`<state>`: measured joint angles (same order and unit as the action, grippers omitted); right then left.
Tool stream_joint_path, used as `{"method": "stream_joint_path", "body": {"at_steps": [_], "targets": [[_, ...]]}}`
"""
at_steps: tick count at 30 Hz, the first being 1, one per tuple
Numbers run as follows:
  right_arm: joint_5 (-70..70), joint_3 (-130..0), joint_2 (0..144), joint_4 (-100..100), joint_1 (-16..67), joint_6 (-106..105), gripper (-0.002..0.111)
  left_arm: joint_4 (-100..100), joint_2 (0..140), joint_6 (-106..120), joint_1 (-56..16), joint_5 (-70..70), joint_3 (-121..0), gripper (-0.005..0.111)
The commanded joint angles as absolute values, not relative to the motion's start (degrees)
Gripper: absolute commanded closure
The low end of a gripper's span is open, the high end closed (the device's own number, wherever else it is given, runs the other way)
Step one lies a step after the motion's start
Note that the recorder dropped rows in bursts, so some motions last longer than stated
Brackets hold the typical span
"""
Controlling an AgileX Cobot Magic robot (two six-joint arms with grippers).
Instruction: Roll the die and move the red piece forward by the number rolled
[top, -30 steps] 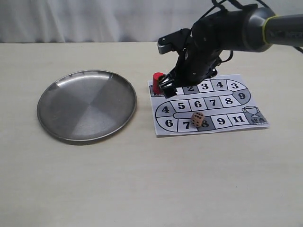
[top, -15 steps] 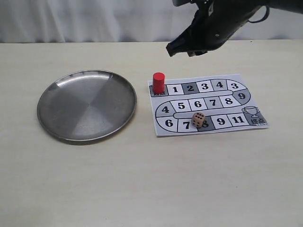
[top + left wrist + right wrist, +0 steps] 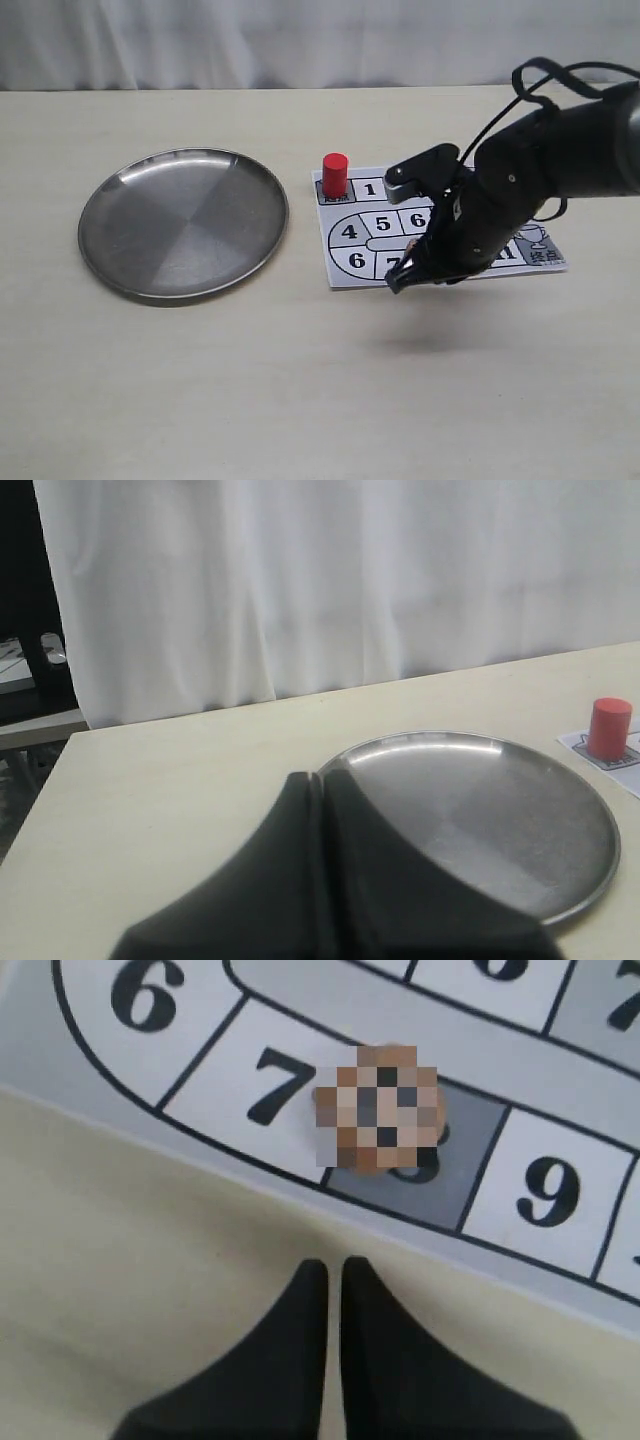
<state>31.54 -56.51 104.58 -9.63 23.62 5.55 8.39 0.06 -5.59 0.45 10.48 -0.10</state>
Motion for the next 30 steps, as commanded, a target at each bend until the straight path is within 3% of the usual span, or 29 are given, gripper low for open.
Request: {"method": "stream_joint_path", "body": {"at_steps": [1,19,30], "targets": [[28.79,-55.99,106.53,-9.83,23.31,5.81,0.104,8.28,0.00,-5.64,-0.03,9.93,0.00,0.107],[28.50,-55.99,106.55,-9.83,23.31,5.81,0.104,8.28,0.00,-5.64,-0.03,9.93,0.00,0.107],[28.12,-60.24,95.62,-3.75,23.42,5.51,0.104,8.28,0.00,-5.64,-0.03,9.93,0.00,0.107]]}}
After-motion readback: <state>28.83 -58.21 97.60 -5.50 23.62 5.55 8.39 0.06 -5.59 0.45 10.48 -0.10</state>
